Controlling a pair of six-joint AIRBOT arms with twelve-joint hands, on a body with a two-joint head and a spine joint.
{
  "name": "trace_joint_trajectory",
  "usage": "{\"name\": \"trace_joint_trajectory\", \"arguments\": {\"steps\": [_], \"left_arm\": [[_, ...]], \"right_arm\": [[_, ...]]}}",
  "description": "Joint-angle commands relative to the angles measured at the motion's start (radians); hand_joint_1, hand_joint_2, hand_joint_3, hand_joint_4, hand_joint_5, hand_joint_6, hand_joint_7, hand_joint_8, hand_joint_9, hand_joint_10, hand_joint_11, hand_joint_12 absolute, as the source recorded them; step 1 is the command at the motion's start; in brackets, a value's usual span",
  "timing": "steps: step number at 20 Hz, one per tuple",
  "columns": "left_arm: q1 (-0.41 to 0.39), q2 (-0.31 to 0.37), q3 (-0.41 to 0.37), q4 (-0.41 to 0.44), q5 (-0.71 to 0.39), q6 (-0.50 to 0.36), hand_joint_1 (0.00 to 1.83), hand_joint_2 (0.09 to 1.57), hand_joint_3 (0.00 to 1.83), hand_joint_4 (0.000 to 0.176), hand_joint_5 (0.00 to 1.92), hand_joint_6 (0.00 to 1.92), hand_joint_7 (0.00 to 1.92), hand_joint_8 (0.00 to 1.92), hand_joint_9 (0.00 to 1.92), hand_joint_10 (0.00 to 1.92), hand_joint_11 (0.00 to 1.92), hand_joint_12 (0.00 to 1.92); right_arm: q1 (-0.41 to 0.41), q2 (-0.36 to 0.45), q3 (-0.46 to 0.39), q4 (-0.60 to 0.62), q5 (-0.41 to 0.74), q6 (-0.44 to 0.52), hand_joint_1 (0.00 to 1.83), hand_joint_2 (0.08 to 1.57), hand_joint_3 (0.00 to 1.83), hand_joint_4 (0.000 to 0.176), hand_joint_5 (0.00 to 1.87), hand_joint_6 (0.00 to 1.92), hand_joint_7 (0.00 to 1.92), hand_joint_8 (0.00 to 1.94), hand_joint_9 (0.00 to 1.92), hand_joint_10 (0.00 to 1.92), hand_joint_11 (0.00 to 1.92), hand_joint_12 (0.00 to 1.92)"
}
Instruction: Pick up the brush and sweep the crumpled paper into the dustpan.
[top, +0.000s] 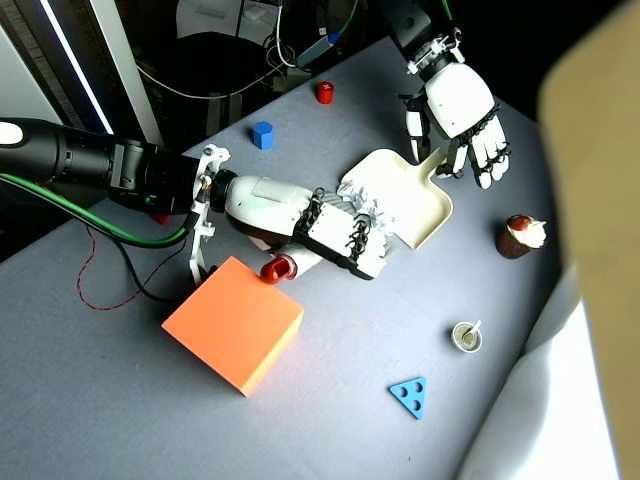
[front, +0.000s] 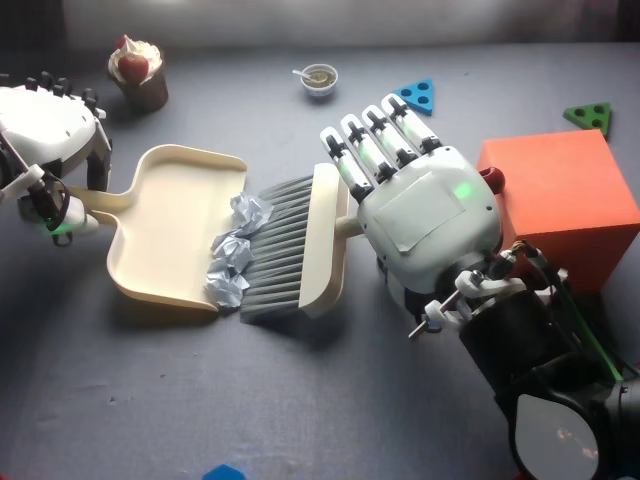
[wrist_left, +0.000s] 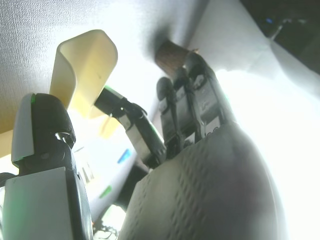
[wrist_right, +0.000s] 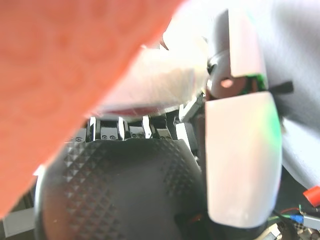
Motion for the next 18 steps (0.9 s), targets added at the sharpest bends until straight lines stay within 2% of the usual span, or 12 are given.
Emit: {"name": "trace_joint_trajectory", "arguments": {"steps": [1,3,4,5,6,7,8,9,10,11,12,18], "left_arm": [[-0.008,0.001,0.003,0.033,-0.094,0.0,1.06,1.12,0.0,0.044,0.97,1.0,0.33,0.0,0.23,0.0,0.15,0.19],[-0.007,0.001,0.002,0.032,-0.094,0.0,1.04,1.13,0.0,0.099,0.96,1.01,0.34,0.01,0.25,0.01,0.16,0.2],[-0.007,0.001,0.001,0.031,-0.095,0.0,1.04,1.12,0.0,0.103,0.97,1.0,0.34,0.01,0.23,0.0,0.15,0.19],[-0.007,0.001,0.001,0.031,-0.095,0.0,1.04,1.12,0.0,0.107,0.97,1.0,0.33,0.0,0.22,0.0,0.14,0.19],[-0.007,0.001,0.001,0.031,-0.096,0.0,1.02,1.13,0.0,0.138,0.95,1.03,0.3,0.0,0.21,0.0,0.13,0.18],[-0.007,0.001,0.0,0.031,-0.097,0.0,1.03,1.13,0.0,0.094,0.94,1.04,0.31,0.0,0.21,0.0,0.13,0.19],[-0.007,0.002,-0.001,0.029,-0.1,0.0,1.04,1.13,0.0,0.094,0.95,1.02,0.31,0.0,0.21,0.0,0.15,0.2],[-0.007,0.003,-0.001,0.029,-0.1,0.0,1.04,1.13,0.0,0.094,0.95,1.02,0.31,0.0,0.21,0.0,0.15,0.2],[-0.007,0.004,-0.002,0.028,-0.1,0.0,1.04,1.13,0.0,0.086,0.96,1.02,0.31,0.0,0.22,0.01,0.14,0.2],[-0.007,0.005,-0.003,0.028,-0.1,0.0,1.04,1.13,0.0,0.086,0.96,1.02,0.31,0.0,0.22,0.01,0.14,0.2],[-0.007,0.006,-0.004,0.028,-0.1,0.0,1.04,1.13,0.0,0.083,0.96,1.02,0.32,0.01,0.23,0.01,0.15,0.21],[-0.007,0.005,-0.006,0.025,-0.099,0.0,1.04,1.12,0.0,0.109,0.98,0.99,0.35,0.01,0.24,0.01,0.16,0.23]], "right_arm": [[0.002,0.007,0.007,-0.076,-0.096,-0.003,0.83,0.99,0.0,0.0,0.38,0.02,0.46,0.02,0.46,0.03,0.42,0.08],[0.002,0.009,0.009,-0.076,-0.096,-0.003,0.91,0.92,0.0,0.0,0.77,0.03,0.87,0.08,0.81,0.21,0.57,0.65],[0.003,0.009,0.009,-0.076,-0.096,-0.003,0.96,0.89,0.0,0.0,0.95,0.07,0.8,0.71,0.68,1.01,0.49,1.28],[0.003,0.01,0.009,-0.076,-0.096,-0.003,1.04,0.84,0.0,0.0,0.73,1.3,0.61,1.69,0.64,1.74,0.62,1.79],[0.004,0.01,0.01,-0.079,-0.096,-0.003,1.05,0.83,0.0,0.0,0.75,1.8,0.68,1.89,0.7,1.88,0.72,1.9],[0.004,0.01,0.011,-0.084,-0.096,-0.003,1.05,0.85,0.0,0.0,0.83,1.9,0.81,1.93,0.85,1.91,0.94,1.92],[0.005,0.01,0.012,-0.096,-0.095,-0.003,1.14,0.91,0.0,0.0,0.9,0.62,1.17,1.94,1.3,1.92,1.36,1.92],[0.005,0.011,0.013,-0.099,-0.094,-0.003,1.14,0.91,0.0,0.0,0.9,0.62,1.17,1.94,1.3,1.92,1.36,1.92],[0.005,0.013,0.012,-0.111,-0.085,-0.003,1.21,1.02,0.0,0.0,0.81,1.34,1.29,1.94,1.48,1.92,1.62,1.92],[0.005,0.016,0.011,-0.125,-0.08,-0.003,1.21,1.02,0.0,0.0,0.81,1.34,1.29,1.94,1.48,1.92,1.62,1.92],[0.005,0.023,0.009,-0.153,-0.075,-0.003,1.28,1.04,0.0,0.0,0.9,1.81,1.28,1.94,1.48,1.92,1.62,1.92],[0.005,0.064,-0.029,-0.209,-0.038,-0.023,1.46,1.16,0.01,0.0,1.09,1.92,1.19,1.94,1.49,1.92,1.65,1.92]]}}
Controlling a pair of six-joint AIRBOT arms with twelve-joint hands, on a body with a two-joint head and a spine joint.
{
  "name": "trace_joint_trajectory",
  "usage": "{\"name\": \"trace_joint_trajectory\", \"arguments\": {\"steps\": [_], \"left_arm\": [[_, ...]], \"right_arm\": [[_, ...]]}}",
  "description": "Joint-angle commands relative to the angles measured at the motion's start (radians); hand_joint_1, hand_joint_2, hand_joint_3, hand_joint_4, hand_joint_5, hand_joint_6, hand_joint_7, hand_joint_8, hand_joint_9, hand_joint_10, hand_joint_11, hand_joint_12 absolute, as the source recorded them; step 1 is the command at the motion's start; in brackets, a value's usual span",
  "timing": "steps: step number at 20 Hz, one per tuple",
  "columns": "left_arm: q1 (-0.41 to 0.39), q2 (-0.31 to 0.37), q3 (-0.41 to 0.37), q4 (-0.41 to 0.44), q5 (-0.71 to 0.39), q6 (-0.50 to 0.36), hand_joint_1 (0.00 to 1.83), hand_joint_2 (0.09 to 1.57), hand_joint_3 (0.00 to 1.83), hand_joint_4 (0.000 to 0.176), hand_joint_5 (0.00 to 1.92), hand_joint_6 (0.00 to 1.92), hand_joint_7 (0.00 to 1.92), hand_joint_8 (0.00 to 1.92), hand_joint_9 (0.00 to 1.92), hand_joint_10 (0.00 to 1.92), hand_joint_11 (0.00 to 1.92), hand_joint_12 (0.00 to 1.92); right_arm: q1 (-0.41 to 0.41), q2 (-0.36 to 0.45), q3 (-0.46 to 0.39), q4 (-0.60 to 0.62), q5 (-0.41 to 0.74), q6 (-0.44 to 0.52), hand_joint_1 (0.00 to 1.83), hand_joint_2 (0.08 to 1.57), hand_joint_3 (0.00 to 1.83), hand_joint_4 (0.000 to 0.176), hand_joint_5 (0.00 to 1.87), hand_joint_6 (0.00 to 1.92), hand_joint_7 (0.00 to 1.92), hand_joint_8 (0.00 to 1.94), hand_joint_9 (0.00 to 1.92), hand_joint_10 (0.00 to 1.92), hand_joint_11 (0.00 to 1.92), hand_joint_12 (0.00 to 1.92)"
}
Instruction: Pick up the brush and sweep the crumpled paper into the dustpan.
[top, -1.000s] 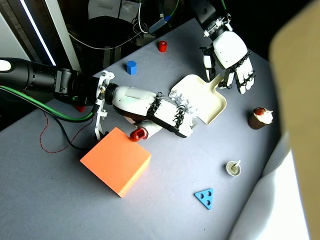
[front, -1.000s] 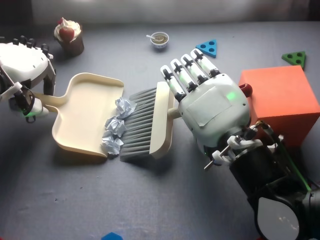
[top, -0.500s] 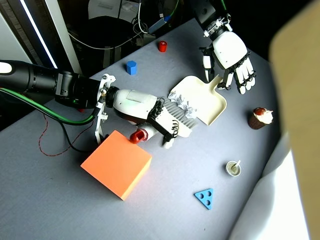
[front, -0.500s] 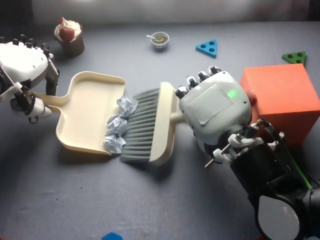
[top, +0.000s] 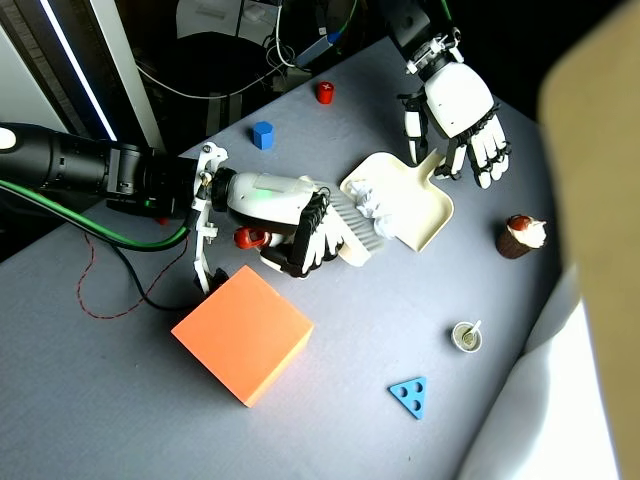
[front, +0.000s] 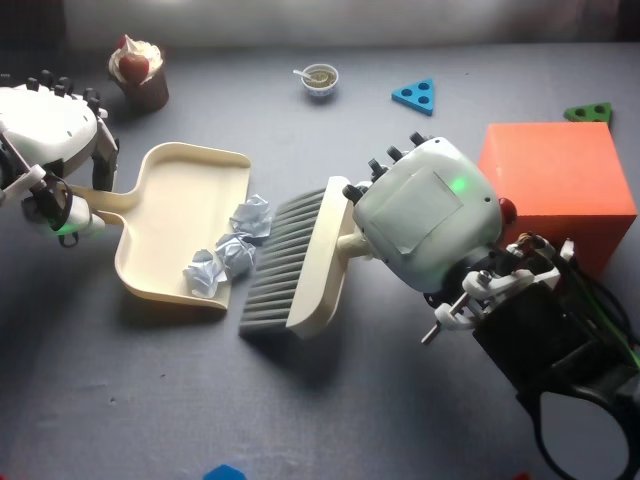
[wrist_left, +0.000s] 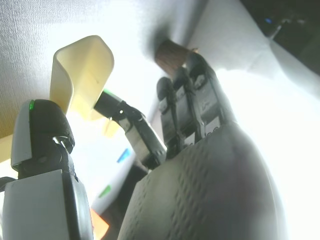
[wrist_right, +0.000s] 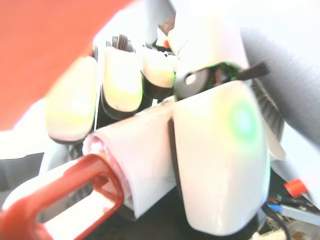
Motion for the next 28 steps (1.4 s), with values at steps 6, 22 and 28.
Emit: {"name": "trace_joint_trajectory", "arguments": {"steps": [6,22,28], "left_arm": [[-0.007,0.004,-0.007,0.032,-0.097,0.001,1.03,1.14,0.0,0.105,0.94,1.04,0.31,0.0,0.23,0.0,0.13,0.24],[0.002,-0.003,-0.002,0.032,-0.069,0.006,1.03,1.14,0.0,0.09,0.93,1.06,0.31,0.0,0.22,0.0,0.1,0.3],[0.002,-0.005,-0.001,0.025,-0.033,0.029,1.02,1.15,0.0,0.106,0.92,1.08,0.29,0.0,0.22,0.0,0.11,0.32]], "right_arm": [[0.057,0.094,-0.067,-0.082,-0.033,-0.099,1.46,1.16,0.0,0.008,1.03,1.92,1.1,1.94,1.39,1.92,1.57,1.92],[0.435,0.282,-0.149,-0.048,0.767,-0.422,1.46,1.14,0.0,0.028,1.0,1.92,1.08,1.94,1.36,1.92,1.52,1.92],[0.519,0.236,-0.087,0.447,0.831,-0.977,1.49,1.13,0.0,0.002,1.0,1.92,1.07,1.94,1.38,1.92,1.55,1.92]]}}
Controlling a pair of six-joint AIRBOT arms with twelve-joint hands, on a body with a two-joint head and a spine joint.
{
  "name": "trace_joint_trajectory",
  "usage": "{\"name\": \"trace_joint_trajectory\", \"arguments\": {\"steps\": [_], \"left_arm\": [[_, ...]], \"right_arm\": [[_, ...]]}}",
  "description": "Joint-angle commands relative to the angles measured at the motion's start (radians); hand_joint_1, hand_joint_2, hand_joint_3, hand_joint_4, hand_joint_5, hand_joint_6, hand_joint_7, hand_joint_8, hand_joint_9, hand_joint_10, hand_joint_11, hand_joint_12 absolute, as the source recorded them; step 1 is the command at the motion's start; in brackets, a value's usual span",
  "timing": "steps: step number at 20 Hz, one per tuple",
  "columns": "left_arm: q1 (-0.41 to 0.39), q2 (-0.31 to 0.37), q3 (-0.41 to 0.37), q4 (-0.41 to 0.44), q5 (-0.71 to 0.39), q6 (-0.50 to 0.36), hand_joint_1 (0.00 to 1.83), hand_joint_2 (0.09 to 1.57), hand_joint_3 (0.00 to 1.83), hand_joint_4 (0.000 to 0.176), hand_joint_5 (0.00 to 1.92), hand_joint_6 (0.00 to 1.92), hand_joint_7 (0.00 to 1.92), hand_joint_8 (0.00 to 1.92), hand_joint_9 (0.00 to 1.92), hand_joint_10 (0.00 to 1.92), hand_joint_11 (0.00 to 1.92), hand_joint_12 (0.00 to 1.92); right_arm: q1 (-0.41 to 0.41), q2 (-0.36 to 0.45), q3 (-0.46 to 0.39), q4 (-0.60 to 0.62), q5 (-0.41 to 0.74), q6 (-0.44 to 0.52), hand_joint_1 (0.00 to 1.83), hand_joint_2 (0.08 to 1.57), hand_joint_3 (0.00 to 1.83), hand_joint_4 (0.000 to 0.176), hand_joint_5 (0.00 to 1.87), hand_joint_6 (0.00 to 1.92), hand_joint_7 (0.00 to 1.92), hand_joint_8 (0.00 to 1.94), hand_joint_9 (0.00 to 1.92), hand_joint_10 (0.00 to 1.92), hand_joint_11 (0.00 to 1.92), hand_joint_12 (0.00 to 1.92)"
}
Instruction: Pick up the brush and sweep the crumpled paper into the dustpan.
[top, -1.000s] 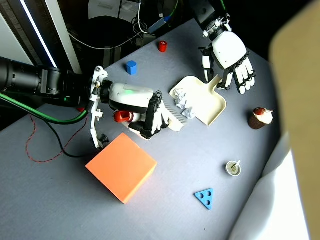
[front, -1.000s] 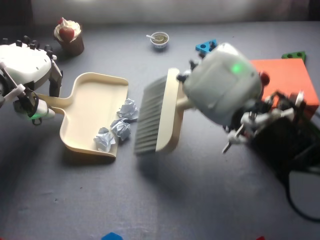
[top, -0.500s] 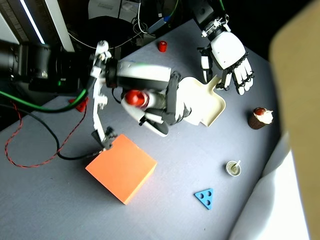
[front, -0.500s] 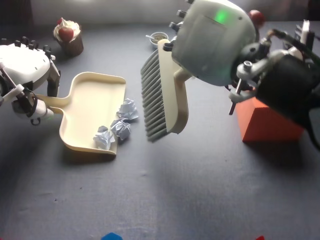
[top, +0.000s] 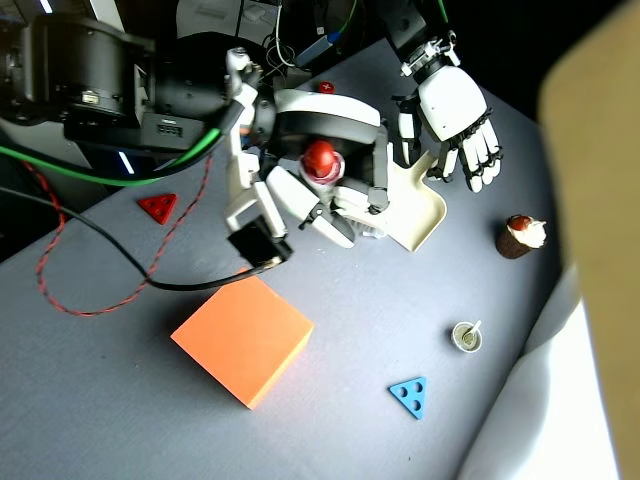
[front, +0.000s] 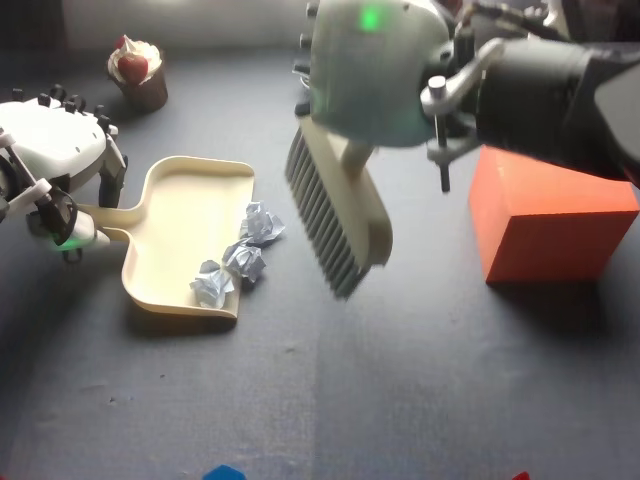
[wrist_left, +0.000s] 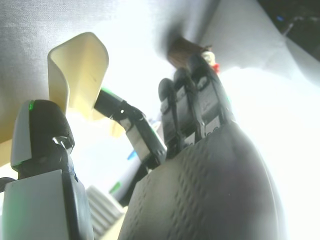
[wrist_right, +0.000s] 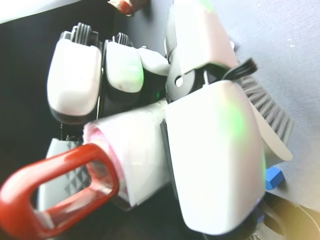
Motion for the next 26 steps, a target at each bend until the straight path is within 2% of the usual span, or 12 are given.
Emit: {"name": "trace_joint_trajectory", "arguments": {"steps": [1,4,8,9,10,12,13,14,15,19,22,26], "left_arm": [[-0.005,-0.005,0.007,0.025,-0.082,0.009,1.03,1.15,0.0,0.089,0.92,1.07,0.3,0.0,0.23,0.0,0.11,0.33],[-0.005,-0.005,0.008,0.023,-0.072,0.016,1.01,1.14,0.0,0.149,0.94,1.04,0.31,0.01,0.23,0.01,0.12,0.35],[-0.005,-0.004,0.008,0.038,-0.066,0.019,1.03,1.13,0.0,0.105,0.95,1.03,0.31,0.0,0.25,0.0,0.11,0.36],[-0.005,-0.005,0.008,0.04,-0.066,0.022,1.02,1.13,0.0,0.122,0.94,1.04,0.31,0.0,0.24,0.0,0.11,0.37],[-0.005,-0.005,0.008,0.042,-0.066,0.024,1.04,1.13,0.0,0.079,0.96,1.02,0.32,0.0,0.24,0.0,0.1,0.37],[-0.007,-0.005,0.01,0.052,-0.069,0.026,1.02,1.14,0.0,0.119,0.94,1.05,0.3,0.0,0.22,0.0,0.09,0.37],[-0.008,-0.005,0.011,0.057,-0.067,0.026,1.04,1.14,0.0,0.079,0.94,1.05,0.28,0.0,0.2,0.0,0.08,0.37],[-0.01,-0.005,0.013,0.059,-0.065,0.028,1.03,1.14,0.0,0.105,0.94,1.05,0.29,0.0,0.2,0.0,0.08,0.38],[-0.012,-0.005,0.015,0.063,-0.063,0.032,1.04,1.13,0.0,0.07,0.95,1.03,0.3,0.01,0.21,0.0,0.08,0.38],[-0.018,-0.008,0.021,0.07,-0.067,0.039,1.05,1.13,0.0,0.065,0.95,1.02,0.31,0.0,0.22,0.0,0.07,0.38],[-0.024,-0.01,0.027,0.071,-0.067,0.039,1.02,1.14,0.0,0.119,0.94,1.05,0.29,0.0,0.2,0.0,0.06,0.37],[-0.032,-0.011,0.033,0.074,-0.062,0.039,1.05,1.13,0.0,0.069,0.96,1.02,0.3,0.0,0.21,0.01,0.07,0.36]], "right_arm": [[0.018,0.008,0.0,0.044,-0.117,-0.095,1.48,1.14,0.01,0.002,1.01,1.92,1.07,1.94,1.37,1.92,1.55,1.92],[0.034,0.004,-0.005,0.322,-0.191,-0.326,1.47,1.14,0.0,0.001,1.02,1.92,1.07,1.94,1.39,1.92,1.57,1.92],[0.023,-0.014,0.004,0.502,-0.245,-0.448,1.48,1.14,0.0,0.0,1.05,1.92,1.07,1.94,1.44,1.92,1.61,1.92],[0.014,-0.025,0.016,0.525,-0.231,-0.469,1.48,1.15,0.0,0.0,1.04,1.92,1.06,1.94,1.41,1.92,1.59,1.92],[0.008,-0.038,0.029,0.54,-0.222,-0.484,1.47,1.15,0.0,0.0,1.02,1.92,1.04,1.94,1.39,1.92,1.57,1.92],[0.003,-0.073,0.065,0.579,-0.197,-0.533,1.47,1.15,0.0,0.004,1.02,1.92,1.0,1.94,1.38,1.92,1.57,1.92],[0.002,-0.082,0.075,0.581,-0.191,-0.541,1.47,1.15,0.0,0.006,1.02,1.92,0.99,1.94,1.38,1.92,1.58,1.92],[0.001,-0.094,0.088,0.582,-0.185,-0.547,1.47,1.16,0.0,0.008,1.01,1.92,0.98,1.94,1.38,1.92,1.57,1.92],[0.001,-0.116,0.109,0.584,-0.174,-0.55,1.47,1.16,0.0,0.012,1.01,1.92,1.03,1.94,1.38,1.92,1.57,1.92],[-0.002,-0.18,0.174,0.458,-0.155,-0.434,1.47,1.17,0.0,0.018,1.03,1.92,1.03,1.94,1.4,1.92,1.58,1.92],[-0.023,-0.205,0.198,0.278,-0.134,-0.249,1.48,1.16,0.0,0.009,1.03,1.92,1.03,1.94,1.4,1.92,1.58,1.92],[-0.05,-0.222,0.206,0.149,-0.136,-0.094,1.46,1.17,0.0,0.002,1.02,1.92,1.0,1.94,1.4,1.92,1.58,1.92]]}}
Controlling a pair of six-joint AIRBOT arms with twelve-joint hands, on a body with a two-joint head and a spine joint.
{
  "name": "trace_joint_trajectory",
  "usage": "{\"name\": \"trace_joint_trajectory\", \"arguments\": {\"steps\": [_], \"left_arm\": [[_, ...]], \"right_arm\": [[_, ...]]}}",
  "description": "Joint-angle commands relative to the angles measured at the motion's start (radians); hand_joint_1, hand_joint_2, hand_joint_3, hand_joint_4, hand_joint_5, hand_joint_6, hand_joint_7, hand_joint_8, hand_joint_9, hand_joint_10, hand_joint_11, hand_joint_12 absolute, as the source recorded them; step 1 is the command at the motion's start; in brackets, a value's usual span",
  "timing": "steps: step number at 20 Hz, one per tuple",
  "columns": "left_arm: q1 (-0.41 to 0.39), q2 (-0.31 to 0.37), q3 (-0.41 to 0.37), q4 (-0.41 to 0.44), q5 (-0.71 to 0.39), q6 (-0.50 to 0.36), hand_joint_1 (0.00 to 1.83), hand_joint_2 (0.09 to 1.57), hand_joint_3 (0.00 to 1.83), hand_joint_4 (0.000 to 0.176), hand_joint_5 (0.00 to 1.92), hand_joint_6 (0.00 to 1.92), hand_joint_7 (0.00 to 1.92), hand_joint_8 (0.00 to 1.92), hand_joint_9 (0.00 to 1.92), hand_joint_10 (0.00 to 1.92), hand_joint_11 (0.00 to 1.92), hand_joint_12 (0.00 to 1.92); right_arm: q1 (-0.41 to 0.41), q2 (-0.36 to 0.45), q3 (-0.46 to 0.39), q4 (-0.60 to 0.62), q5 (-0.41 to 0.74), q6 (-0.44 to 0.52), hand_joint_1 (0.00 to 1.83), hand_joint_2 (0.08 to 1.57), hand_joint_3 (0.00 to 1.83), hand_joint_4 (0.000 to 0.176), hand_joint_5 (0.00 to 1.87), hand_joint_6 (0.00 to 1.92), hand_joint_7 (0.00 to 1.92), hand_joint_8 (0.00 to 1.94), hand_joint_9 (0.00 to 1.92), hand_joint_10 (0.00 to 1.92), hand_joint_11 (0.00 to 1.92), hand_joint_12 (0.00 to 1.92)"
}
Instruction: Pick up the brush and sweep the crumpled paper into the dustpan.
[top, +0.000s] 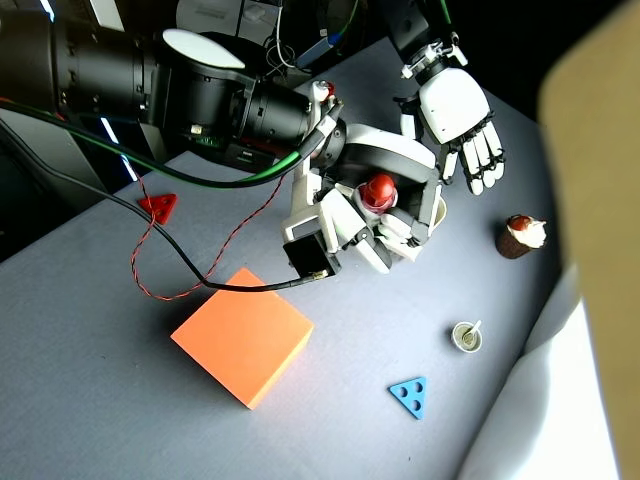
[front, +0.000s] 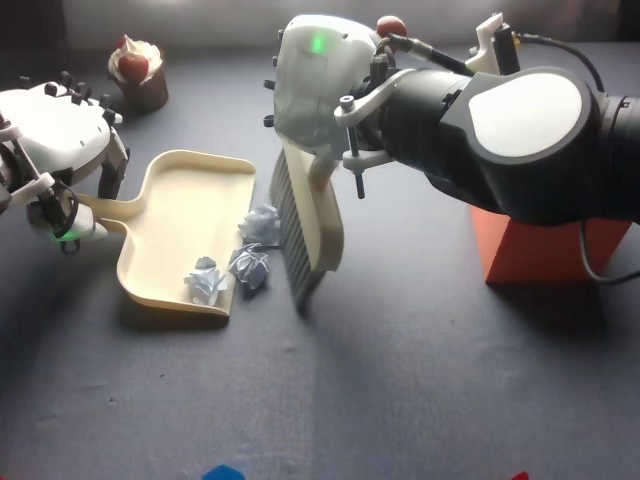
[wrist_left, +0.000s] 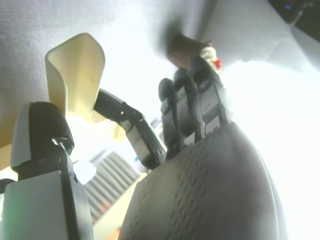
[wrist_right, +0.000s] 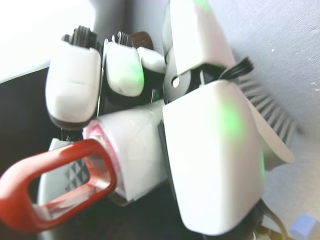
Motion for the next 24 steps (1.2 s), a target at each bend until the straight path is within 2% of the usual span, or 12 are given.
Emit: {"name": "trace_joint_trajectory", "arguments": {"steps": [1,2,6,8,10,11,12,16,20,21,22,24], "left_arm": [[-0.017,-0.005,0.008,0.034,-0.086,0.006,1.04,1.13,0.0,0.079,0.96,1.02,0.3,0.0,0.22,0.0,0.07,0.36],[-0.019,-0.006,0.008,0.034,-0.086,0.006,1.03,1.13,0.0,0.106,0.95,1.02,0.29,0.0,0.22,0.0,0.08,0.37],[-0.021,-0.01,0.009,0.034,-0.086,0.006,1.05,1.13,0.0,0.058,0.96,1.01,0.3,0.0,0.21,0.0,0.08,0.37],[-0.021,-0.011,0.01,0.034,-0.087,0.006,1.05,1.13,0.0,0.058,0.96,1.01,0.3,0.0,0.21,0.0,0.08,0.37],[-0.021,-0.011,0.011,0.034,-0.087,0.006,1.04,1.12,0.0,0.097,0.97,1.0,0.28,0.0,0.2,0.0,0.06,0.36],[-0.021,-0.011,0.011,0.034,-0.089,0.006,1.05,1.12,0.0,0.071,0.96,1.01,0.28,0.0,0.2,0.0,0.05,0.36],[-0.021,-0.011,0.011,0.034,-0.09,0.006,1.04,1.12,0.0,0.088,0.97,1.0,0.27,0.0,0.18,0.0,0.04,0.35],[-0.021,-0.01,0.01,0.033,-0.092,0.006,1.04,1.13,0.0,0.079,0.96,1.02,0.26,0.0,0.18,0.0,0.04,0.37],[-0.022,-0.01,0.009,0.032,-0.093,0.006,1.04,1.12,0.0,0.122,0.98,0.98,0.28,0.0,0.2,0.0,0.05,0.37],[-0.022,-0.009,0.009,0.032,-0.093,0.006,1.04,1.12,0.0,0.108,0.98,0.99,0.26,0.0,0.18,0.0,0.03,0.37],[-0.023,-0.009,0.009,0.032,-0.093,0.006,1.06,1.12,0.0,0.064,0.98,0.99,0.26,0.0,0.18,0.0,0.03,0.37],[-0.024,-0.009,0.008,0.033,-0.093,0.007,1.02,1.14,0.0,0.107,0.94,1.05,0.26,0.0,0.19,0.0,0.04,0.37]], "right_arm": [[0.003,-0.002,0.009,-0.07,-0.05,0.022,1.48,1.17,0.0,0.001,1.01,1.92,0.99,1.94,1.39,1.92,1.59,1.92],[0.0,-0.01,0.016,-0.113,-0.069,0.081,1.47,1.16,0.0,0.001,1.03,1.92,1.03,1.94,1.39,1.92,1.59,1.92],[-0.01,-0.021,0.018,-0.436,-0.149,0.434,1.46,1.15,0.0,0.0,1.03,1.92,1.02,1.94,1.41,1.92,1.59,1.92],[-0.011,-0.023,0.018,-0.493,-0.186,0.507,1.46,1.15,0.0,0.0,1.03,1.92,1.02,1.94,1.41,1.92,1.59,1.92],[-0.022,-0.028,0.021,-0.578,-0.255,0.607,1.47,1.15,0.0,0.0,1.03,1.92,1.02,1.94,1.4,1.92,1.59,1.92],[-0.03,-0.027,0.02,-0.632,-0.291,0.661,1.46,1.15,0.0,0.0,1.03,1.92,1.04,1.94,1.41,1.92,1.59,1.92],[-0.036,-0.02,0.011,-0.651,-0.315,0.683,1.46,1.15,0.0,0.0,1.03,1.92,1.04,1.94,1.41,1.92,1.58,1.92],[-0.03,0.027,-0.011,-0.647,-0.29,0.682,1.45,1.15,0.0,0.0,1.01,1.92,1.04,1.94,1.4,1.92,1.58,1.92],[-0.002,0.032,0.017,-0.466,-0.187,0.493,1.46,1.15,0.0,0.0,1.02,1.92,1.03,1.94,1.39,1.92,1.57,1.92],[-0.002,0.026,0.027,-0.465,-0.175,0.482,1.47,1.14,0.0,0.0,1.03,1.92,1.05,1.94,1.4,1.92,1.58,1.92],[-0.002,0.022,0.031,-0.465,-0.171,0.481,1.47,1.14,0.0,0.0,1.01,1.92,1.05,1.94,1.4,1.92,1.59,1.92],[-0.004,0.012,0.034,-0.464,-0.163,0.481,1.47,1.14,0.0,0.0,1.01,1.92,1.03,1.94,1.39,1.92,1.58,1.92]]}}
